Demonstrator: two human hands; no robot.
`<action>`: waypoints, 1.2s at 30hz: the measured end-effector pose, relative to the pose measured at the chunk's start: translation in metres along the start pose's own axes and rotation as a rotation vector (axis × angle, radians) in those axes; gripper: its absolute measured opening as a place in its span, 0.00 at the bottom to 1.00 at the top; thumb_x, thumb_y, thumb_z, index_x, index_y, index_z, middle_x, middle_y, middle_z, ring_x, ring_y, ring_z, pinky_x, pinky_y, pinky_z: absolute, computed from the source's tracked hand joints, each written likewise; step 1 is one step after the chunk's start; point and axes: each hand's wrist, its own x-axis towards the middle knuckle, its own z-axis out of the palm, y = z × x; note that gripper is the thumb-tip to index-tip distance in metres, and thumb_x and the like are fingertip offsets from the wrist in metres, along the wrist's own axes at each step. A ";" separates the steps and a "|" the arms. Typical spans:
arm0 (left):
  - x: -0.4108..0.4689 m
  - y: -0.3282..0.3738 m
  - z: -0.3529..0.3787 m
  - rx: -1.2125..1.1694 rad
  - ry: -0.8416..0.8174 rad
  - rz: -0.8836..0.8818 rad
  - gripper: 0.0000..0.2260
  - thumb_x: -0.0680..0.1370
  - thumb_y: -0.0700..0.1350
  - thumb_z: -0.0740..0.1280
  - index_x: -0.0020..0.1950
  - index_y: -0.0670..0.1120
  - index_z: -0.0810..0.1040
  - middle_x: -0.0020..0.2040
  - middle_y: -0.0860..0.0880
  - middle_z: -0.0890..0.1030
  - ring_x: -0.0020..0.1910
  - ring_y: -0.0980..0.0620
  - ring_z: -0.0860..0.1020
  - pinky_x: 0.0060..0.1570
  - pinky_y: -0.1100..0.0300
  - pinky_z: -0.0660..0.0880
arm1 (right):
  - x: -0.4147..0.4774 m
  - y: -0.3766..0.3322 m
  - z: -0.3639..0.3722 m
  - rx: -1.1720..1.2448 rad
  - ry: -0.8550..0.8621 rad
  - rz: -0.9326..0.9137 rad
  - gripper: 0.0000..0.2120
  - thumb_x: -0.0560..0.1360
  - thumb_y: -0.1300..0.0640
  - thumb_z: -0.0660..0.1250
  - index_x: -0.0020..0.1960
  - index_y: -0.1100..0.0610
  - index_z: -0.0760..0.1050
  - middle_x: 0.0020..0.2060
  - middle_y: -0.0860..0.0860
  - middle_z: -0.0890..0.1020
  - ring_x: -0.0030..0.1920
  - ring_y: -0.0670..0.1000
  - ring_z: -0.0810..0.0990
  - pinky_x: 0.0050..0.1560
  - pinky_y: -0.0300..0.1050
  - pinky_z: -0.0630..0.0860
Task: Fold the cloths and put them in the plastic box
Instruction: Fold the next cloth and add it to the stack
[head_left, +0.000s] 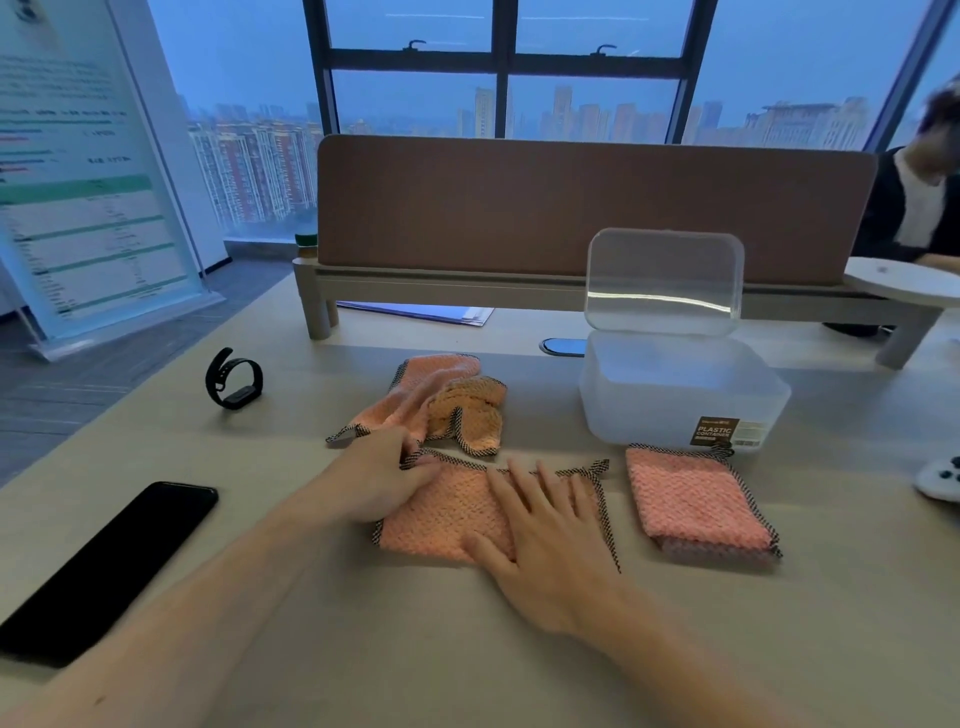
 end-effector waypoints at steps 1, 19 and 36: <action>-0.002 0.002 -0.001 -0.044 0.007 -0.016 0.13 0.79 0.57 0.69 0.46 0.49 0.72 0.43 0.54 0.77 0.41 0.56 0.73 0.37 0.61 0.66 | 0.001 0.003 0.003 -0.015 -0.010 0.008 0.42 0.74 0.25 0.36 0.82 0.44 0.43 0.83 0.45 0.46 0.82 0.55 0.40 0.80 0.62 0.38; -0.001 0.065 -0.029 -0.378 0.036 -0.138 0.07 0.81 0.38 0.62 0.56 0.47 0.76 0.51 0.48 0.80 0.49 0.51 0.78 0.45 0.55 0.76 | -0.007 0.029 -0.052 0.658 0.278 0.022 0.23 0.83 0.44 0.58 0.77 0.47 0.65 0.73 0.40 0.69 0.73 0.41 0.67 0.74 0.45 0.65; 0.006 0.138 0.056 -0.203 -0.215 -0.016 0.18 0.78 0.55 0.69 0.64 0.49 0.71 0.37 0.46 0.86 0.24 0.53 0.81 0.26 0.61 0.78 | -0.022 0.076 -0.058 0.626 0.288 0.307 0.10 0.74 0.45 0.73 0.46 0.51 0.80 0.39 0.46 0.85 0.37 0.44 0.84 0.41 0.43 0.81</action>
